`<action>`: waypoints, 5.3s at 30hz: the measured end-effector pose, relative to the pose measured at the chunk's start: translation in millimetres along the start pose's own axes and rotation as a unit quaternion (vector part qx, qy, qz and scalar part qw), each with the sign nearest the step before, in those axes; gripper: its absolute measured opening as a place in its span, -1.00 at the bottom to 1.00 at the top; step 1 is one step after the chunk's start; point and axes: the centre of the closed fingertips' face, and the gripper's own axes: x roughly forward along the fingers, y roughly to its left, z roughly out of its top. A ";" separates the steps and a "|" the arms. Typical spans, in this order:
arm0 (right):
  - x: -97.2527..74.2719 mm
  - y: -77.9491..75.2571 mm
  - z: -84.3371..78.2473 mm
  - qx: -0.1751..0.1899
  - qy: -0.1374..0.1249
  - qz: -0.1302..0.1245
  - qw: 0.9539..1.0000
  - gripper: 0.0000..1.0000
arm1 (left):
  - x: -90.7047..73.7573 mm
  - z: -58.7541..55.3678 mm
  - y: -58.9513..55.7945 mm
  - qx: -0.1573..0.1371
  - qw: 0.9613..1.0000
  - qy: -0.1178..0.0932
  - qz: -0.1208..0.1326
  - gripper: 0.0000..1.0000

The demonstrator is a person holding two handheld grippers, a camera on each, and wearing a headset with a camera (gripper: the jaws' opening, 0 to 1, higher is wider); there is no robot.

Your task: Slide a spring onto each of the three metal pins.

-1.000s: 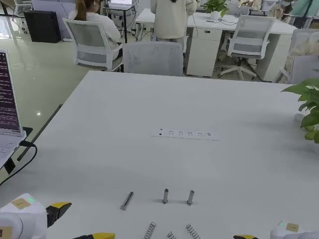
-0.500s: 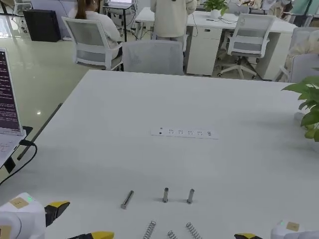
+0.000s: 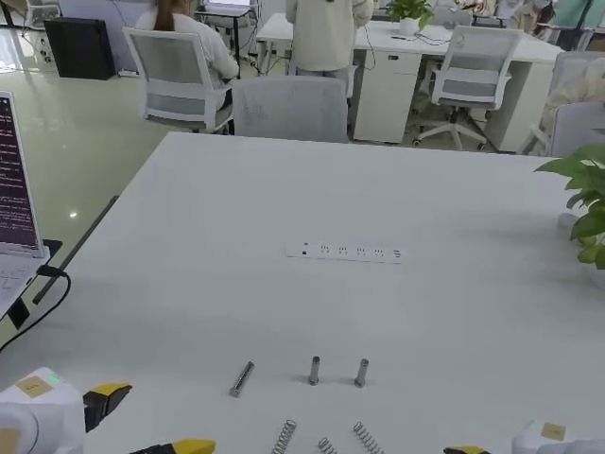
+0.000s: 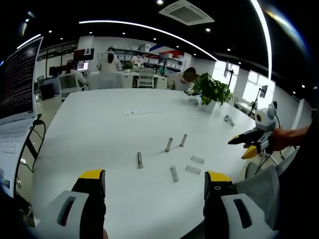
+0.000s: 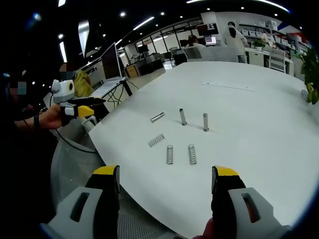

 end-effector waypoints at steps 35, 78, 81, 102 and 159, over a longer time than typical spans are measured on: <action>7.7 4.3 -0.1 -0.001 0.005 0.004 1.000 0.43 | 5.5 -6.7 4.7 -0.008 1.000 0.009 -0.002 0.52; 13.7 4.6 1.5 0.003 0.003 -0.001 1.000 0.39 | 52.6 4.5 18.6 -0.008 1.000 0.021 -0.015 0.39; 13.1 3.6 1.9 0.003 0.003 -0.001 1.000 0.39 | 58.1 6.1 19.5 -0.004 1.000 0.023 -0.017 0.39; 10.1 -2.4 2.1 0.007 0.003 -0.007 1.000 0.38 | 101.2 11.1 28.6 0.004 0.999 0.048 -0.024 0.27; 11.3 -10.5 -2.4 0.021 0.012 -0.012 1.000 0.36 | 186.3 -42.9 44.4 -0.024 0.981 0.190 -0.017 -0.52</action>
